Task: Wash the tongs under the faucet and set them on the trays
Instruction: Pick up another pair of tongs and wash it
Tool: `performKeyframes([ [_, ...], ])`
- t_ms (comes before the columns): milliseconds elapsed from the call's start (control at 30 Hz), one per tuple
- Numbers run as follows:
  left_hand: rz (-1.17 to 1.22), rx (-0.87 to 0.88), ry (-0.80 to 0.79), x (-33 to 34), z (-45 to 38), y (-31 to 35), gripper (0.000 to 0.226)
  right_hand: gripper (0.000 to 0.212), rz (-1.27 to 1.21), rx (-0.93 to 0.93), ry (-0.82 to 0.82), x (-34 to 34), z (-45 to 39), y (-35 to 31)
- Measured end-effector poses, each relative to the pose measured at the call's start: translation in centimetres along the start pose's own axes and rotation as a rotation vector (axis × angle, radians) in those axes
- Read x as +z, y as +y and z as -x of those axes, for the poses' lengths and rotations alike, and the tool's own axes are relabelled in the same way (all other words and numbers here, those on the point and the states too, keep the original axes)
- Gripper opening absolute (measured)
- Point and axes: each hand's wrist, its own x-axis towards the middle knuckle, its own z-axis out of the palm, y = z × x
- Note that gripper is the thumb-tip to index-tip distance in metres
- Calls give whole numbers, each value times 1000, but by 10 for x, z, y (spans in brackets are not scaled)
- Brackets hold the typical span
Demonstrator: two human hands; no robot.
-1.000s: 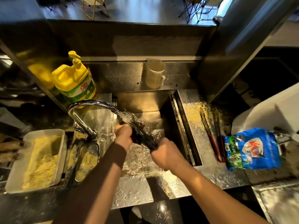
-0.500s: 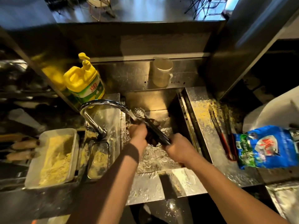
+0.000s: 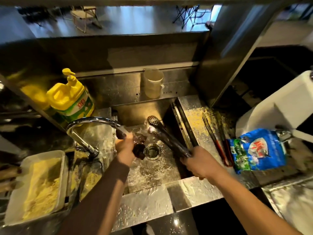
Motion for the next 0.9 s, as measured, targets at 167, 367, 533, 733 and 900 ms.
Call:
performKeyframes([
  [167, -1, -61, -191, 6, 18, -24, 33, 13, -319, 45, 13, -15, 1, -5],
  [367, 36, -1, -265, 19, 54, -21, 29, 13, -118, -44, 152, -33, 5, 7],
  [533, -56, 124, -277, 36, 87, -21, 9, 30, 152, -124, 296, -53, 20, 30],
  [733, -175, 248, -433, 83, 138, -21, 19, 30, 118, -141, 395, -96, 50, 60],
  [900, -283, 279, -620, 131, 197, -47, 32, 15, 117, -181, 578, -142, 98, 105],
])
